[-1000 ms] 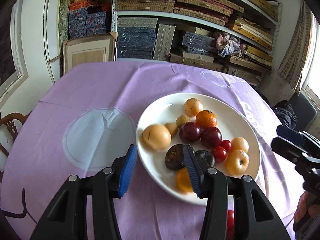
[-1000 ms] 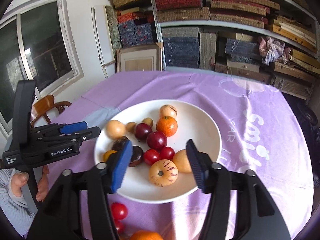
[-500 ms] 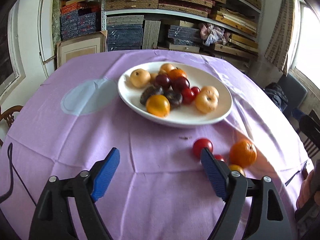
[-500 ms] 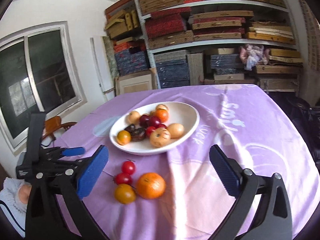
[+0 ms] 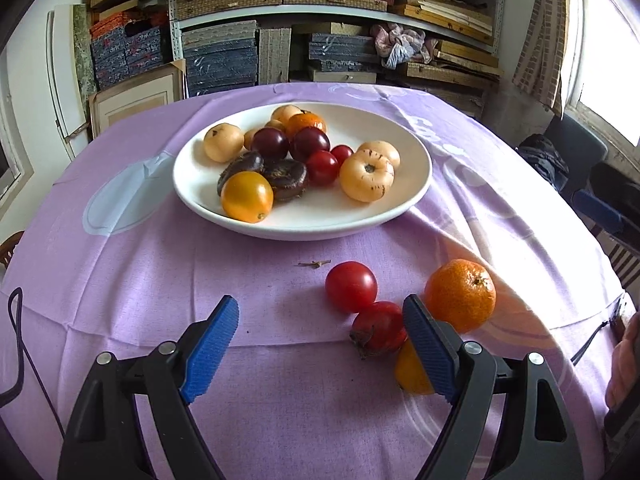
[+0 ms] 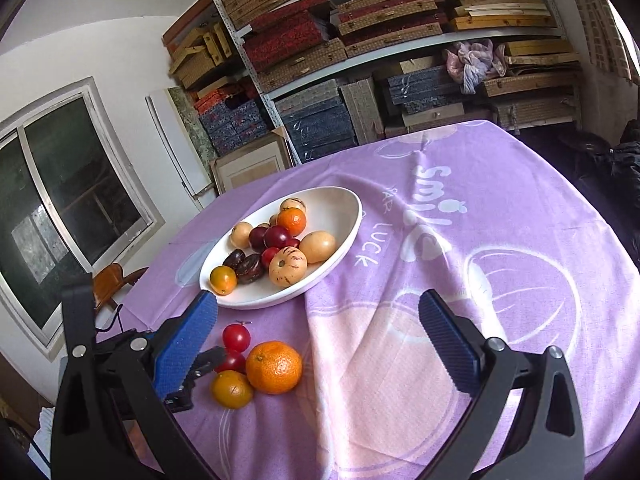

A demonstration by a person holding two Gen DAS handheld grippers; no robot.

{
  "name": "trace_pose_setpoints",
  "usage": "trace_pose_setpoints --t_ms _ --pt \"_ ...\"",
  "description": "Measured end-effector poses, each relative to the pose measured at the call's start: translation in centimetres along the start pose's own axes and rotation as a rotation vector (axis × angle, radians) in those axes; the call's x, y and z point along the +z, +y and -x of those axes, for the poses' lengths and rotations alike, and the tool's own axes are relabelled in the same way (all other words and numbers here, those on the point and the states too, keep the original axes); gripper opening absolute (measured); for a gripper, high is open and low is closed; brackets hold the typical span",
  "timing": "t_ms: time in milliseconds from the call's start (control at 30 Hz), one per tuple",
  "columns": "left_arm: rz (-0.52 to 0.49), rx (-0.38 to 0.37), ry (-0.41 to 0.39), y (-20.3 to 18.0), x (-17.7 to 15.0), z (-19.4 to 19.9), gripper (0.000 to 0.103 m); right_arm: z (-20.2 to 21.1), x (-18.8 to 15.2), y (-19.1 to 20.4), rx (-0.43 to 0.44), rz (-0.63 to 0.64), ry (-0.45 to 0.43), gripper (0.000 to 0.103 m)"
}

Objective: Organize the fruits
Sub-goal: 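Withdraw both tools from the plate toward the remaining fruits, then lower the left tool onto a red tomato and close it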

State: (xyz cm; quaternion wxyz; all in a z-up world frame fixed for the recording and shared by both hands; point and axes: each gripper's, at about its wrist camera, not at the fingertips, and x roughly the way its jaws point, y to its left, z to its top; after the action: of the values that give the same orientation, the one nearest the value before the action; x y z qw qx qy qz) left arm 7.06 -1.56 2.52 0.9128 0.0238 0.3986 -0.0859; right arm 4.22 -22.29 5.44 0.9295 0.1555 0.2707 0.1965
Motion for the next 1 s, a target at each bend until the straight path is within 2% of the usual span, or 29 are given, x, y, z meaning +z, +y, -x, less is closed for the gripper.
trace_pose_setpoints --t_ms 267,400,433,567,733,867,1000 --pt "-0.024 0.044 -0.015 1.0 -0.8 0.7 0.099 -0.3 0.1 -0.1 -0.006 -0.003 0.012 0.099" --pt "-0.026 0.151 -0.051 2.8 -1.9 2.4 0.100 -0.3 0.2 -0.4 -0.002 -0.020 0.010 0.099" --pt "-0.010 0.158 -0.053 3.4 -2.0 2.6 0.100 -0.3 0.2 -0.4 -0.001 -0.019 0.007 0.099" --pt "0.089 0.074 -0.032 5.3 -2.1 3.0 0.099 -0.4 0.1 -0.2 0.000 -0.008 0.011 0.099" --pt "0.025 0.031 -0.038 2.9 -1.4 2.7 0.099 -0.7 -0.1 -0.3 -0.003 -0.013 0.027 0.099" --pt "-0.041 0.038 -0.010 0.6 -1.0 1.2 0.099 -0.8 -0.1 -0.4 -0.004 -0.017 0.031 0.099" --pt "-0.035 0.003 0.017 0.8 -1.1 0.2 0.100 -0.8 0.0 -0.4 -0.003 -0.016 0.028 0.099"
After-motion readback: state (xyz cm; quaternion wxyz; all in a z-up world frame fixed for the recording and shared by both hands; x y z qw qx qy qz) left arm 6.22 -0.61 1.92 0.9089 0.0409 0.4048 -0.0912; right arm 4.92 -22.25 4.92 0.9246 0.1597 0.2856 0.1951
